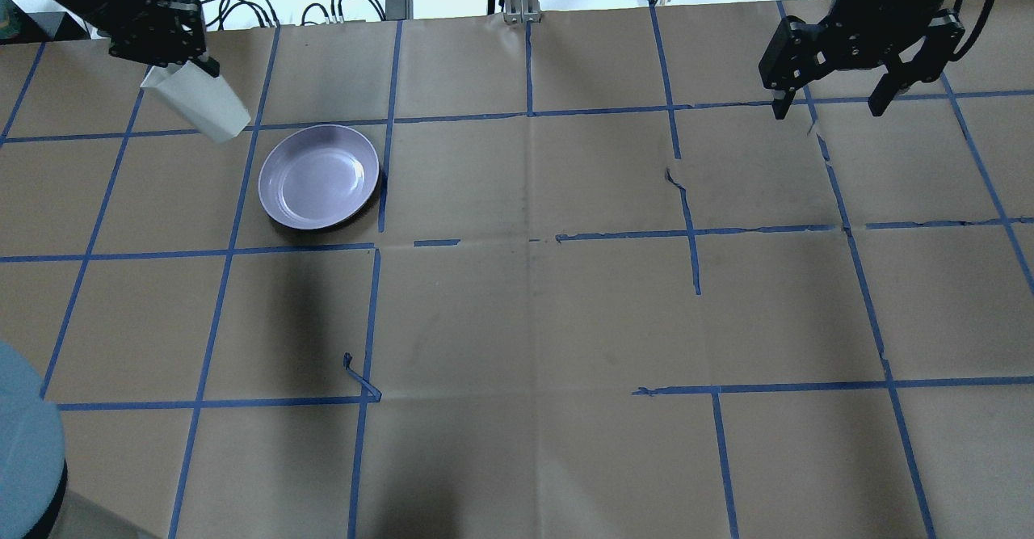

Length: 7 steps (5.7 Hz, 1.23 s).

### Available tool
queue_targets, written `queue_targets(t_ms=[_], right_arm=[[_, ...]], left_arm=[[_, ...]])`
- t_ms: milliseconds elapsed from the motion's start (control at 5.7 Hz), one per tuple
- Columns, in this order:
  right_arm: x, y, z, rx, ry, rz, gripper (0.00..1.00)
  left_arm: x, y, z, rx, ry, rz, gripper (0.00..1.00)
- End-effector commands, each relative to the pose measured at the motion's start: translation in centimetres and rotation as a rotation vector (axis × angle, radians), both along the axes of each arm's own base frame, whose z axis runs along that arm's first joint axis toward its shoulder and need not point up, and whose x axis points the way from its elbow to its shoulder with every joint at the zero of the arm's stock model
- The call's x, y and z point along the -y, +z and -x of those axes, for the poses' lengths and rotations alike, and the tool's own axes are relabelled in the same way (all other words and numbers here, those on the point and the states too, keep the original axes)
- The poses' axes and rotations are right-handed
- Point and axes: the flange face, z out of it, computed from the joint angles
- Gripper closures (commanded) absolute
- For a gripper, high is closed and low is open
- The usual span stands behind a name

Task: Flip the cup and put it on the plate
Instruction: 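Lift the cup with the left gripper and swing it upright over the plate, then lower the upright cup onto the lavender plate and open the left gripper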

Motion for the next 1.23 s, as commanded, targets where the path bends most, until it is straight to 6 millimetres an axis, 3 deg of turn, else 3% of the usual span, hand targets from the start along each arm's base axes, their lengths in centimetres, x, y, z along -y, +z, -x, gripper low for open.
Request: queue_targets(t_ms=[0, 175, 526, 702, 1053], right_arm=[[0.0, 0.0, 0.0, 0.0, 0.0, 0.0, 0.0], [0.0, 0.0, 0.0, 0.0, 0.0, 0.0, 0.0], [0.0, 0.0, 0.0, 0.0, 0.0, 0.0, 0.0], [0.0, 0.0, 0.0, 0.0, 0.0, 0.0, 0.0], [0.0, 0.0, 0.0, 0.0, 0.0, 0.0, 0.0]], left_arm=[[-0.9, -1.4, 10.4, 0.236, -0.063, 0.077, 1.0], [-1.3, -4.1, 10.5, 0.24, -0.07, 0.102, 1.0], [-1.0, -13.1, 9.4, 0.254, -0.062, 0.182, 1.0], [-1.0, -15.7, 9.1, 0.252, -0.062, 0.142, 1.0], [-2.4, -18.0, 9.2, 0.242, -0.068, 0.092, 0.99]])
